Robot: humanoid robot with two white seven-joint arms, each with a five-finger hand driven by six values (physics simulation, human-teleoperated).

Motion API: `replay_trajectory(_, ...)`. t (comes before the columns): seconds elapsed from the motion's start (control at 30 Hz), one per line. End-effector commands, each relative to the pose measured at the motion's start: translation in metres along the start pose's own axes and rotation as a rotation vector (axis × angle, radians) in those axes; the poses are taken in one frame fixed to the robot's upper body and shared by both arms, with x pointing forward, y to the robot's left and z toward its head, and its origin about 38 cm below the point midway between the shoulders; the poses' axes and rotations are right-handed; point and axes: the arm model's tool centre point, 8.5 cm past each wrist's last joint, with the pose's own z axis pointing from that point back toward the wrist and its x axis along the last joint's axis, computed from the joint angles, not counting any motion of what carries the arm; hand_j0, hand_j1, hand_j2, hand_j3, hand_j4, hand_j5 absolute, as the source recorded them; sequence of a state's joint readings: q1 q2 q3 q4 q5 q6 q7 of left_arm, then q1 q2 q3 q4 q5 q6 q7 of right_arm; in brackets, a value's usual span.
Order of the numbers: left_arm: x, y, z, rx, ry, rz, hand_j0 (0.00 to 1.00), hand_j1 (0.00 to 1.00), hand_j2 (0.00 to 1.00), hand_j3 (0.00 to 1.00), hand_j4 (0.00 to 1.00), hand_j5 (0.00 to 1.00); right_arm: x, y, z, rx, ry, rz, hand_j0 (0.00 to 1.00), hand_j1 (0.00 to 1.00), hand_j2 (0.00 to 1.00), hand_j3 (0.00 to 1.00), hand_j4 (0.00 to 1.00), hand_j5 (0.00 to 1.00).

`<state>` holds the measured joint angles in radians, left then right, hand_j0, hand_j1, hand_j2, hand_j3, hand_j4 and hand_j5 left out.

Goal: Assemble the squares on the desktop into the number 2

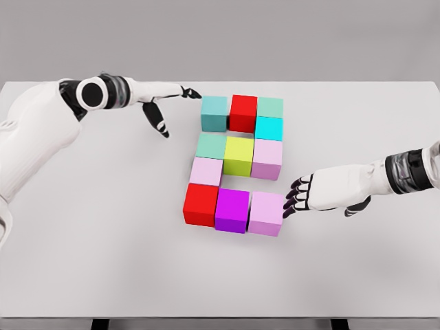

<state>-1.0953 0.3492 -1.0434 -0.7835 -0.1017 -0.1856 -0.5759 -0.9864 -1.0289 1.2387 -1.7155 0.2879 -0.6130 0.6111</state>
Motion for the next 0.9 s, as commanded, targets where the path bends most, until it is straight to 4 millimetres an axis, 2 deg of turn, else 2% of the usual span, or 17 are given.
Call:
replay_trajectory(0.0, -0.004, 0.002, 0.004, 0.010, 0.001, 0.009, 1.00, 1.00, 1.00, 1.00, 1.00, 1.00, 0.001, -0.001, 0.000, -0.004, -0.002, -0.001, 1.00, 1.00, 1.00, 1.00, 1.00, 1.00)
replay_trajectory(0.13, -0.007, 0.010, 0.022, 0.025, -0.044, 0.009, 1.00, 1.00, 1.00, 1.00, 1.00, 1.00, 0.003, -0.003, -0.001, -0.006, -0.009, 0.005, 1.00, 1.00, 1.00, 1.00, 1.00, 1.00)
replay_trajectory(0.2, -0.006, 0.001, 0.019, -0.012, -0.048, 0.006, 1.00, 1.00, 1.00, 1.00, 1.00, 1.00, 0.004, -0.003, -0.001, -0.006, -0.010, 0.006, 1.00, 1.00, 1.00, 1.00, 1.00, 1.00)
replay_trajectory(0.4, -0.007, -0.002, 0.019, -0.018, -0.046, 0.005, 1.00, 1.00, 1.00, 1.00, 1.00, 1.00, 0.001, -0.001, 0.000, -0.005, -0.001, 0.000, 1.00, 1.00, 1.00, 1.00, 1.00, 1.00)
replay_trajectory(0.5, -0.007, -0.014, 0.012, -0.051, -0.038, -0.003, 1.00, 1.00, 1.00, 1.00, 1.00, 1.00, 0.000, -0.001, 0.001, -0.004, 0.001, -0.002, 1.00, 1.00, 1.00, 1.00, 1.00, 1.00)
replay_trajectory(0.73, -0.004, -0.021, 0.006, -0.070, -0.042, -0.009, 1.00, 1.00, 1.00, 1.00, 1.00, 1.00, -0.004, 0.002, 0.003, 0.000, 0.013, -0.014, 1.00, 1.00, 1.00, 1.00, 1.00, 1.00)
replay_trajectory(0.8, -0.002, -0.021, 0.005, -0.071, -0.044, -0.010, 1.00, 1.00, 1.00, 1.00, 1.00, 1.00, -0.015, 0.010, 0.012, 0.011, 0.054, -0.039, 1.00, 1.00, 1.00, 1.00, 1.00, 1.00)
replay_trajectory(0.87, 0.002, -0.021, 0.003, -0.071, -0.051, -0.014, 1.00, 1.00, 1.00, 1.00, 1.00, 1.00, -0.041, 0.014, 0.030, -0.004, 0.141, -0.085, 1.00, 1.00, 1.00, 1.00, 1.00, 1.00)
